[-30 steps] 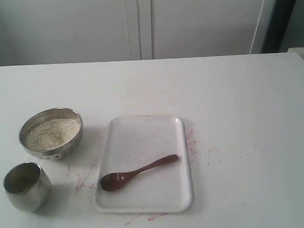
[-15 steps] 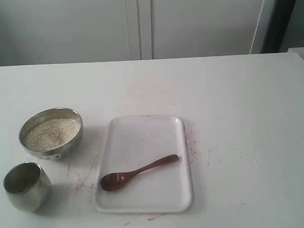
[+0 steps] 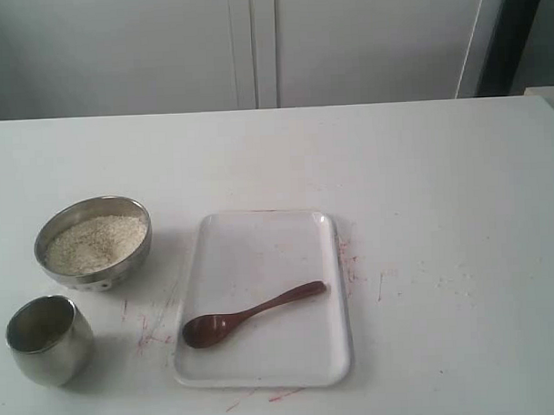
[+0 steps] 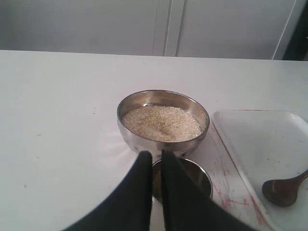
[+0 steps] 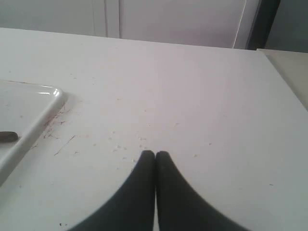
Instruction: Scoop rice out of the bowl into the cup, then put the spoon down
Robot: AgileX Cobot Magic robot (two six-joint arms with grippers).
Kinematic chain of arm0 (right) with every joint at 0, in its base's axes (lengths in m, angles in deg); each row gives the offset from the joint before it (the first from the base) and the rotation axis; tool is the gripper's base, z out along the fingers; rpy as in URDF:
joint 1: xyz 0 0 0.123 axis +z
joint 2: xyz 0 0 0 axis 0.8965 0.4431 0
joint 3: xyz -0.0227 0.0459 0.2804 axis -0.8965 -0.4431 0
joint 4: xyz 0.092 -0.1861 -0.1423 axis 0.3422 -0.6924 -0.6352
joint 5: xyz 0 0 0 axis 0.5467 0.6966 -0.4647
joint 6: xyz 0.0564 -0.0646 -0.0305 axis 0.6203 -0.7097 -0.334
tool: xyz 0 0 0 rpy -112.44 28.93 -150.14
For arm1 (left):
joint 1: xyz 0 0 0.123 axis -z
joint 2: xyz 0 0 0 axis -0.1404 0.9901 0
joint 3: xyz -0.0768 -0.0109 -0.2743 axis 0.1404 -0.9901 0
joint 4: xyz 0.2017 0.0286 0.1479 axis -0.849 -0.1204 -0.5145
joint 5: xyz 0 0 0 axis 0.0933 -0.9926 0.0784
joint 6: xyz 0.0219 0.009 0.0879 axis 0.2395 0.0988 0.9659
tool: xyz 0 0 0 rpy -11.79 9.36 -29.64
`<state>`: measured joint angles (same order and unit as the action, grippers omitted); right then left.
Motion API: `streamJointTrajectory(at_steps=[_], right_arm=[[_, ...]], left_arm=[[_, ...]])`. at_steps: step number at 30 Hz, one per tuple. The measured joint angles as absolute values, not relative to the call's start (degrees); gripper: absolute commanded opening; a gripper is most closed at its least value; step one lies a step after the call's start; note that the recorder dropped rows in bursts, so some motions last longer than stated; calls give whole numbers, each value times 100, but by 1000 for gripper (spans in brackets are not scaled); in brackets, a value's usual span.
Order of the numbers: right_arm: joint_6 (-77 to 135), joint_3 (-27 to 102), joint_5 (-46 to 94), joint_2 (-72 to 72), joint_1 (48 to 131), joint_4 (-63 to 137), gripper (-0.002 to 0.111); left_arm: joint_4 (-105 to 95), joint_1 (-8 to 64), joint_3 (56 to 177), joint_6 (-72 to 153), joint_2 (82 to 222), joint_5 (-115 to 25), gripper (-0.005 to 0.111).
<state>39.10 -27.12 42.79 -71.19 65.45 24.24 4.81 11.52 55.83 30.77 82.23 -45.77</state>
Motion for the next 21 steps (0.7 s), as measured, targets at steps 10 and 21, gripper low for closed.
streamJointTrajectory(at_steps=[10,21], right_arm=[[3910,-2712,4283,-7119,6545,2424,0],[3961,-2712,4283,-7119,6545,2429,0]], left_arm=[[481,1152,5583,3077,8223,-4577,14],[481,1152,5583,3077,8223,-4577,14]])
